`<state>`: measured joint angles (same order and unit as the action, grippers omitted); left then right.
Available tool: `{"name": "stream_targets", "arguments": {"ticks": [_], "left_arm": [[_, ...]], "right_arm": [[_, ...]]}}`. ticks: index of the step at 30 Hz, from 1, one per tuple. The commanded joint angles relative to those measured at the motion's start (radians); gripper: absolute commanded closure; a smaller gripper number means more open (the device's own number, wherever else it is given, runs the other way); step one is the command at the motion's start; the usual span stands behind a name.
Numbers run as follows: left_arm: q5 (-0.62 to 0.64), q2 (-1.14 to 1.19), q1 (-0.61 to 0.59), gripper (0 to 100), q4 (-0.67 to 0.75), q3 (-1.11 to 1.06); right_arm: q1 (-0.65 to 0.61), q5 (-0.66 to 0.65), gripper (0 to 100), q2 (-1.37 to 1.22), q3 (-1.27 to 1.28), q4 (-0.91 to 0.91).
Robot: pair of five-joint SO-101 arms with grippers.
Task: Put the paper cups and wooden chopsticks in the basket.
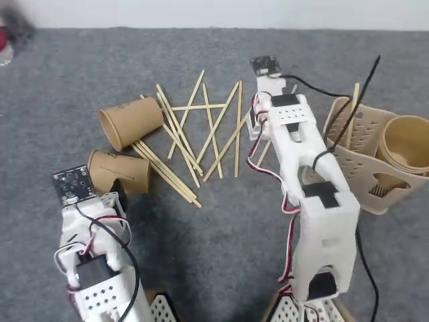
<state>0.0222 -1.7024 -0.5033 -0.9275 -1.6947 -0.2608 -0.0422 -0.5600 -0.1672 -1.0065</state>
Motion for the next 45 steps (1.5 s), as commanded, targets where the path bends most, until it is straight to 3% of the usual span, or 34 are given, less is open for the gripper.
{"name": "stream_targets", "arguments": {"ticks": [1, 8, 12, 14, 16, 24, 42, 45], "left_arm": [[0.002, -0.009, 0.006, 77, 0.005, 0.005], [0.002, -0.009, 0.006, 77, 0.005, 0.005], [0.002, -0.009, 0.006, 77, 0.005, 0.005], [0.002, -0.009, 0.006, 77, 0.005, 0.005], [0.002, -0.009, 0.006, 77, 0.005, 0.005], [0.002, -0.009, 0.006, 77, 0.005, 0.005], [0.002, -0.009, 0.006, 77, 0.005, 0.005], [0.002, -0.009, 0.006, 77, 0.005, 0.005]], "right_arm": [[0.004, 0.009, 81.5, -0.036, -0.078, 0.018], [0.021, 0.005, 83.0, -0.137, -0.172, 0.008], [0.005, -0.055, 99.8, -0.14, -0.175, 0.008], [-0.005, -0.123, 96.2, -0.14, -0.175, 0.002], [-0.012, -0.153, 99.5, -0.133, -0.178, -0.024], [0.004, -0.157, 99.2, -0.03, -0.262, -0.189], [0.124, -0.163, 99.2, 0.504, -0.315, -0.364], [0.122, -0.224, 99.2, 0.615, -0.316, -0.354]]}}
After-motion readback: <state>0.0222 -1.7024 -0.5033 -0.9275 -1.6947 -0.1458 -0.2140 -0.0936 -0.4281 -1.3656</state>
